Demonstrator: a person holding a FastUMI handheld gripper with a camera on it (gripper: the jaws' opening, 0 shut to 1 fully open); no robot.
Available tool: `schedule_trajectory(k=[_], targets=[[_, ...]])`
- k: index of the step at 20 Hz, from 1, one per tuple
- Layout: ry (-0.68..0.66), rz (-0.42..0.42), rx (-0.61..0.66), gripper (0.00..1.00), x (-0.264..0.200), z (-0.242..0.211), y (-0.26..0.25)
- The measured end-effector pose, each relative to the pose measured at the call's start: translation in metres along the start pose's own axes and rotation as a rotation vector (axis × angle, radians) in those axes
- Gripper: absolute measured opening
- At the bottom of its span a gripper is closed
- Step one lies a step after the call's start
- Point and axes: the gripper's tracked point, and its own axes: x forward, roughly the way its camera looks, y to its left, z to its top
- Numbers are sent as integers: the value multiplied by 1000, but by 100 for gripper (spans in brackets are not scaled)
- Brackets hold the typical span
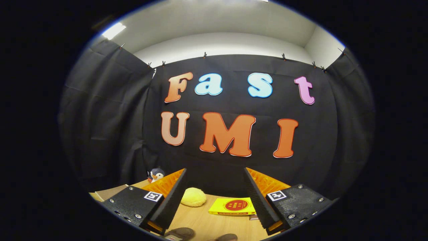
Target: Open the storage box then place both shoes into the box .Put the left shoe in first, then the right shoe, with the right side of both shoes facing outward in a uniform manner.
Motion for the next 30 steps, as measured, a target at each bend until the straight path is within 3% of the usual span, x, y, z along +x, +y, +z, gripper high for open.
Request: schedule_trajectory(k=[4,7,13,20,26,30], targets=[[82,120,72,98,4,-32,47],[178,288,147,98,1,-68,98],[452,509,313,98,-14,-149,168],[749,626,491,97,-37,-218,226],[854,656,517,96,-40,-262,255],[945,689,672,96,-46,-280,274]])
